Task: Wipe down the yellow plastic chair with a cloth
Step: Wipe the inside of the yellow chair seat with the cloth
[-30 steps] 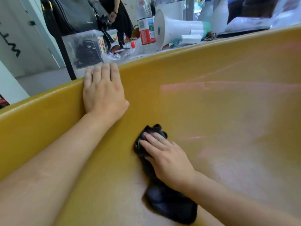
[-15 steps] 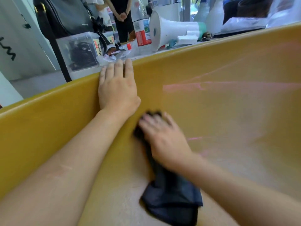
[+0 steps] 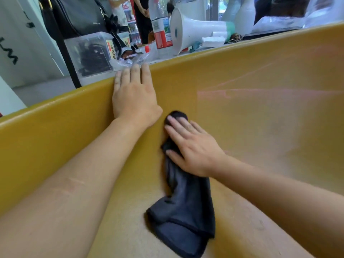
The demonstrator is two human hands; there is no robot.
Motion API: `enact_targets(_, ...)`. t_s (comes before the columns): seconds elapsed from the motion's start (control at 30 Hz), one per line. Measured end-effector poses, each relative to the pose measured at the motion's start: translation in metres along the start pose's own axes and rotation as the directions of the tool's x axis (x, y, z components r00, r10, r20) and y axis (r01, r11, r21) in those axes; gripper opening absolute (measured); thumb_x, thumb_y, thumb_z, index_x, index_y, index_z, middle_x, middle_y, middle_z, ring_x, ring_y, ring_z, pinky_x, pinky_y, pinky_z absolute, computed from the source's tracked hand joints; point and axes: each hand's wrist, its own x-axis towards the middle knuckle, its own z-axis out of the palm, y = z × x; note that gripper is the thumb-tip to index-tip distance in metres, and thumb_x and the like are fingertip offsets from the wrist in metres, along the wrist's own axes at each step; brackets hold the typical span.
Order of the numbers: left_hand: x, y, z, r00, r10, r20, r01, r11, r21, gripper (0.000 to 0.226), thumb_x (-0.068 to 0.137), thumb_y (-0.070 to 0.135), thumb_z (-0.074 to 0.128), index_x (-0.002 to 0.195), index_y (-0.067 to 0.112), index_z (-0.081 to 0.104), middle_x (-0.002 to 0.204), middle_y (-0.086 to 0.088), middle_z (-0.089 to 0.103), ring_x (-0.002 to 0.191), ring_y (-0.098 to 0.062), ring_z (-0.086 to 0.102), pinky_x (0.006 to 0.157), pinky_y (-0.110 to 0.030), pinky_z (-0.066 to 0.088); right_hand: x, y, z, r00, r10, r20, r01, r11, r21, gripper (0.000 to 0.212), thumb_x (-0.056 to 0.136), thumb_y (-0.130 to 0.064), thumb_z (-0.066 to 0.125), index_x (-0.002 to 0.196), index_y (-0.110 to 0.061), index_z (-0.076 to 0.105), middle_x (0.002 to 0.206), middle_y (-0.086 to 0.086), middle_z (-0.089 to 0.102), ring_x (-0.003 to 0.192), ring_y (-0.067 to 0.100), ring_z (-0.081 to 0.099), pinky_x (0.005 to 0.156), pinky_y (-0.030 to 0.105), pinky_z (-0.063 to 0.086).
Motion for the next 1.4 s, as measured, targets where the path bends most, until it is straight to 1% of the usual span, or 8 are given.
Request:
enact_targets(0.17, 0.001, -0.002, 0.002, 1.0, 0.015, -0.007, -0.015, 1.0, -0.011, 0.09, 0.079, 0.031, 0.06, 0.151, 0.011, 0.009, 0.158, -0.013, 0.015, 0.146, -0.029, 0.011, 0.12, -0.041, 0.004, 0.081, 0.012, -0.019, 0.933, 0.341, -0.115, -0.335, 0.94, 0.066, 0.075, 0.093, -0.046, 0.039, 0.153, -0.009, 0.014, 0.162, 0.013, 0.003, 0.149, 0.031, 0.006, 0.12, 0.044, 0.011)
enact_targets(0.4, -0.002, -0.002, 0.0, 0.999, 0.014, 0.039, -0.015, 1.0, 0.024, 0.093, 0.077, 0.024, 0.058, 0.152, 0.013, 0.004, 0.159, -0.014, 0.009, 0.147, -0.029, 0.007, 0.12, -0.042, 0.003, -0.102, -0.039, -0.003, 0.929, -0.16, 0.335, 0.095, 0.975, 0.201, 0.072, 0.09, -0.057, 0.04, 0.147, -0.012, 0.037, 0.158, 0.007, 0.025, 0.145, 0.024, 0.026, 0.116, 0.043, 0.029)
enact_targets(0.6, -0.002, -0.002, 0.001, 0.999, 0.008, 0.035, -0.009, 1.0, 0.015, 0.095, 0.076, 0.028, 0.06, 0.151, 0.011, 0.004, 0.159, -0.012, 0.01, 0.147, -0.028, 0.006, 0.12, -0.04, 0.0, 0.048, 0.013, -0.011, 0.989, 0.145, -0.039, -0.138, 0.978, 0.158, 0.052, 0.091, -0.023, 0.039, 0.139, -0.005, 0.045, 0.155, 0.014, 0.031, 0.142, 0.031, 0.031, 0.111, 0.044, 0.033)
enact_targets(0.87, -0.053, 0.021, 0.022, 0.985, 0.131, 0.114, -0.116, 0.985, -0.128, 0.075, 0.086, 0.022, 0.044, 0.152, 0.026, 0.01, 0.16, 0.0, -0.014, 0.147, -0.019, -0.014, 0.119, -0.041, -0.001, -0.117, -0.05, -0.02, 0.884, -0.086, 0.46, -0.048, 0.961, 0.273, 0.096, 0.082, -0.074, 0.043, 0.154, -0.02, 0.008, 0.162, 0.0, -0.003, 0.15, 0.018, -0.001, 0.119, 0.035, 0.003)
enact_targets(0.97, -0.085, 0.026, 0.04, 0.983, 0.153, 0.106, -0.118, 0.954, -0.276, 0.063, 0.087, 0.021, 0.042, 0.148, 0.029, 0.028, 0.161, 0.0, 0.0, 0.148, -0.017, -0.003, 0.118, -0.039, 0.003, -0.059, -0.033, -0.007, 0.986, 0.029, 0.166, -0.071, 0.965, 0.252, 0.058, 0.09, -0.037, 0.042, 0.142, -0.011, 0.038, 0.154, 0.009, 0.034, 0.126, 0.029, 0.048, 0.103, 0.036, 0.036)
enact_targets(1.1, -0.109, 0.03, 0.053, 0.992, 0.047, 0.113, 0.031, 0.798, -0.602, 0.069, 0.075, 0.022, 0.021, 0.137, 0.012, 0.049, 0.146, -0.005, 0.046, 0.141, -0.019, 0.031, 0.117, -0.036, 0.022, 0.001, -0.021, 0.006, 0.914, 0.405, -0.042, -0.363, 0.857, 0.367, 0.046, 0.096, -0.02, 0.045, 0.14, -0.009, 0.038, 0.159, 0.006, 0.023, 0.114, 0.027, 0.048, 0.092, 0.033, 0.037)
enact_targets(1.33, -0.162, 0.037, 0.063, 0.921, 0.276, 0.276, -0.068, 0.811, -0.582, 0.046, 0.062, 0.016, 0.039, 0.091, 0.032, 0.07, 0.14, 0.017, 0.049, 0.138, -0.005, 0.029, 0.11, -0.035, 0.021, -0.13, -0.026, -0.014, 0.91, 0.137, 0.39, -0.283, 0.894, 0.347, 0.085, 0.084, -0.058, 0.054, 0.151, -0.023, 0.015, 0.161, -0.003, 0.014, 0.147, 0.011, 0.016, 0.119, 0.039, 0.019)
enact_targets(1.4, -0.153, 0.037, 0.063, 0.935, 0.22, 0.278, -0.027, 0.827, -0.562, 0.04, 0.062, 0.018, 0.041, 0.084, 0.033, 0.071, 0.135, 0.019, 0.053, 0.134, -0.006, 0.033, 0.102, -0.035, 0.025, -0.14, -0.028, -0.021, 0.923, 0.099, 0.372, -0.218, 0.931, 0.292, 0.082, 0.082, -0.057, 0.059, 0.147, -0.031, 0.015, 0.157, -0.004, 0.016, 0.133, 0.022, 0.04, 0.108, 0.037, 0.036)
